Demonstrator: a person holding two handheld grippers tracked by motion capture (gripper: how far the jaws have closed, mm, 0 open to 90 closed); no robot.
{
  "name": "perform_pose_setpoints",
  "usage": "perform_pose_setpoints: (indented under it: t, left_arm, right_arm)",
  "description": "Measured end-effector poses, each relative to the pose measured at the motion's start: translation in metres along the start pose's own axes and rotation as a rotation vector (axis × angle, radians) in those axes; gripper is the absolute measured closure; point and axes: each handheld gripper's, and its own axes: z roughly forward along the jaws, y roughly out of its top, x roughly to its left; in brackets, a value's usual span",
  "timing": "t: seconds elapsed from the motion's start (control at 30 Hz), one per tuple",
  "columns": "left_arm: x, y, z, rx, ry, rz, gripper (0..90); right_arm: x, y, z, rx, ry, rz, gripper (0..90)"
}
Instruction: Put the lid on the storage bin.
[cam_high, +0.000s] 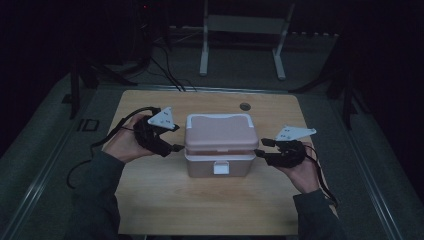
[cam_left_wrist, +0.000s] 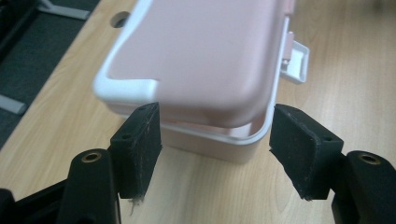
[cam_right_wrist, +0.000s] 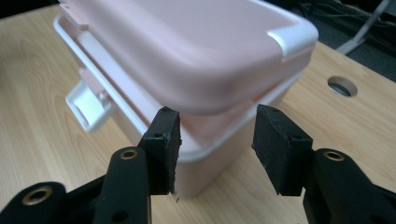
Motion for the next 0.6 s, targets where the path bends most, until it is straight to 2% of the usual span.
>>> perform_pose_setpoints:
  t: [0.1, 0.23, 0.43, 0.5, 0.6]
  left_arm:
    - [0.0, -0.002, -0.003, 0.001, 0.021, -0.006, 33.4]
    - [0.0, -0.004, -0.004, 0.005, 0.036, -0.013, 33.4]
    - [-0.003, -0.009, 0.0, 0.051, 0.052, -0.011, 32.2]
    - [-0.003, -0.014, 0.002, 0.034, 0.031, -0.039, 32.3]
    - [-0.003, -0.024, 0.005, 0.053, 0.034, -0.057, 32.3]
  right_arm:
    - [-0.003, -0.011, -0.005, 0.022, -0.018, 0.003, 50.3]
    - [-0.011, -0.024, -0.017, 0.002, -0.037, 0.051, 49.6]
    - [-0.015, -0.037, -0.021, 0.017, -0.049, 0.073, 48.7]
    - [-0.016, -0.042, -0.02, 0.026, -0.049, 0.082, 48.6]
    - [-0.018, -0.047, -0.019, 0.041, -0.055, 0.086, 48.5]
